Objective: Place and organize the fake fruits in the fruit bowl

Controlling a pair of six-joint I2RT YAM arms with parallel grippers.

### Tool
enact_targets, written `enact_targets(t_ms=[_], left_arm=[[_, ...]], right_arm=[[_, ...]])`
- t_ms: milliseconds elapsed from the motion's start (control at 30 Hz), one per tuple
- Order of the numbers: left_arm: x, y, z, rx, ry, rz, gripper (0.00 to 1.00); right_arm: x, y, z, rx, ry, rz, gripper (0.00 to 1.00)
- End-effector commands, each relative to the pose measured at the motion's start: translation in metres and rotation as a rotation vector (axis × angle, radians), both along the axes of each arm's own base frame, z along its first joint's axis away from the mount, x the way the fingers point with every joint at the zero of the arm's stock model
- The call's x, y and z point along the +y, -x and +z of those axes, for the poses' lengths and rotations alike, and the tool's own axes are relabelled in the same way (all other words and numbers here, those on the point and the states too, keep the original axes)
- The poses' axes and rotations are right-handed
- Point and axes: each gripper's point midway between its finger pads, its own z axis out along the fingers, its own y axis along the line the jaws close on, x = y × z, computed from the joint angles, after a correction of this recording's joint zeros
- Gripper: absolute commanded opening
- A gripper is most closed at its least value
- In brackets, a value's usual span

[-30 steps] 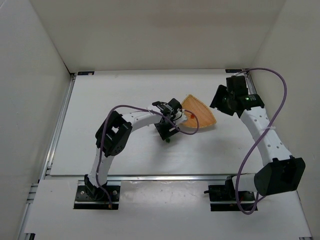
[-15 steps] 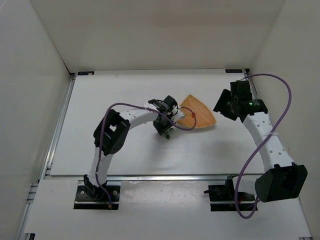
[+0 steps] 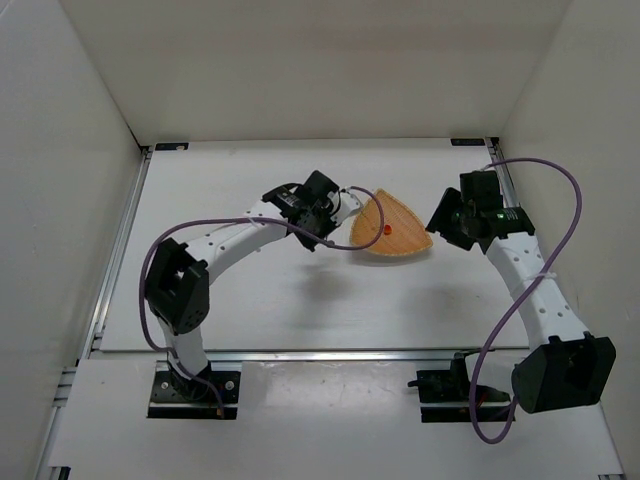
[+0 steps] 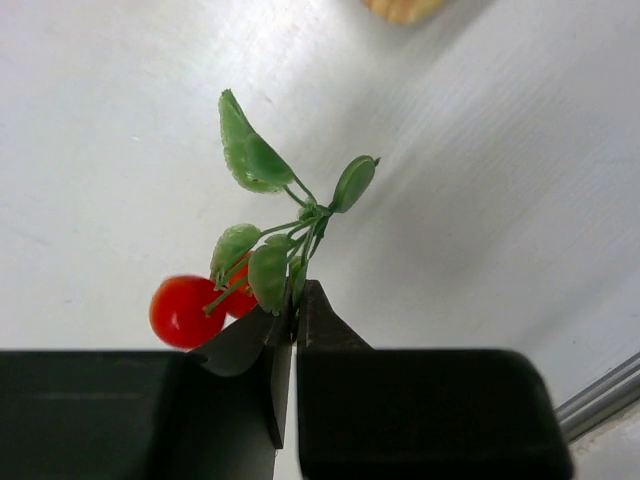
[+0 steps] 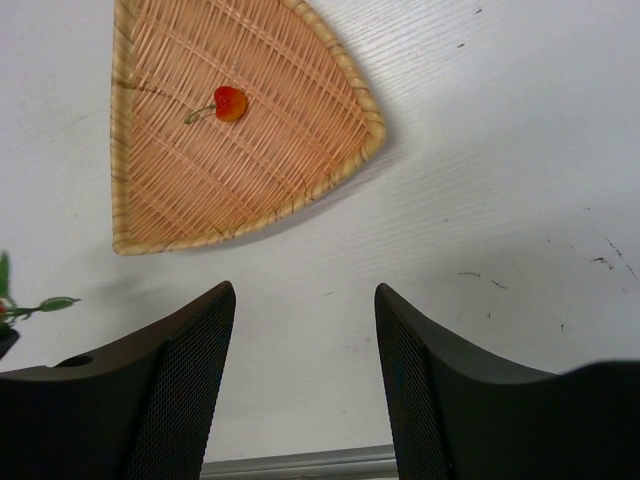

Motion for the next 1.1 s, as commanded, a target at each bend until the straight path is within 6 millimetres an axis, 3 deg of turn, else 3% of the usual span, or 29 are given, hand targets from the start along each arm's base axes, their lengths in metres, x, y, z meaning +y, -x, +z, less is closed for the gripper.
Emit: enact_targets(t_ms=[0,67,100,133,167,200,267,333,367,400,433,467,600,667,700,733,800,867,1000,1067], left_arm=[[-0.006,-0.016,0.047,-0.124,0.050,0.016,0.16],[-0.016,-0.030,0.065,-0.172,0.072,0.007,0.16],[-0.024,-0.032,0.069,-0.182,0.082,-0.003,0.16],[-0.031,-0.039,0.060,-0.174,0.066,-0.013,0.16],[-0.047,-0.047,0.073,-0.208,0.092,-0.034,0.16],[-0.053,-0.053,0.073,-0.216,0.092,-0.041,0.18],[-0.088,-0.059,0.067,-0.203,0.128,-0.099,0.19],[-0.106,-0.070,0.062,-0.192,0.161,-0.103,0.21],[-0.117,-0.074,0.041,-0.153,0.160,-0.106,0.21],[-0.132,-0.081,0.054,-0.183,0.198,-0.108,0.22],[-0.138,-0.086,0.050,-0.181,0.205,-0.100,0.24],[-0.146,-0.086,0.030,-0.160,0.185,-0.109,0.24],[-0.166,-0.085,0.014,-0.172,0.179,-0.126,0.33],[-0.169,-0.090,0.021,-0.203,0.190,-0.129,0.43],[-0.168,-0.091,0.021,-0.208,0.184,-0.124,0.59],[-0.170,-0.090,0.025,-0.225,0.181,-0.121,0.82],[-0.167,-0.094,0.046,-0.267,0.193,-0.103,0.99],[-0.164,-0.094,0.065,-0.293,0.214,-0.085,1.00],[-0.137,-0.083,0.138,-0.391,0.268,-0.034,1.00],[-0.098,-0.094,0.139,-0.395,0.228,0.033,1.00]], right_arm=[[-0.001,0.000,0.008,-0.041,-0.013,-0.005,0.63],[-0.001,0.000,0.008,-0.041,-0.013,-0.005,0.63],[-0.002,-0.001,0.008,-0.042,-0.007,-0.010,0.63],[-0.002,-0.001,0.008,-0.042,-0.006,-0.011,0.63],[-0.007,-0.002,0.007,-0.044,0.003,-0.027,0.61],[-0.010,-0.002,0.010,-0.053,-0.004,-0.045,0.61],[-0.019,-0.002,0.013,-0.066,0.005,-0.086,0.61],[-0.028,-0.002,0.028,-0.114,0.007,-0.130,0.61],[-0.034,-0.002,0.033,-0.126,0.015,-0.151,0.61],[-0.042,0.002,0.036,-0.134,0.033,-0.178,0.61],[-0.044,0.001,0.036,-0.135,0.039,-0.184,0.61],[-0.047,0.007,0.035,-0.123,0.042,-0.193,0.61],[-0.054,0.017,0.035,-0.107,0.064,-0.205,0.63],[-0.054,0.020,0.037,-0.110,0.063,-0.205,0.64],[-0.054,0.021,0.039,-0.119,0.061,-0.206,0.66],[-0.055,0.020,0.044,-0.131,0.066,-0.212,0.67],[-0.056,0.024,0.048,-0.144,0.064,-0.213,0.74],[-0.057,0.026,0.053,-0.156,0.068,-0.219,0.81],[-0.060,0.036,0.052,-0.137,0.079,-0.225,0.91],[-0.059,0.041,0.040,-0.098,0.085,-0.210,0.95]])
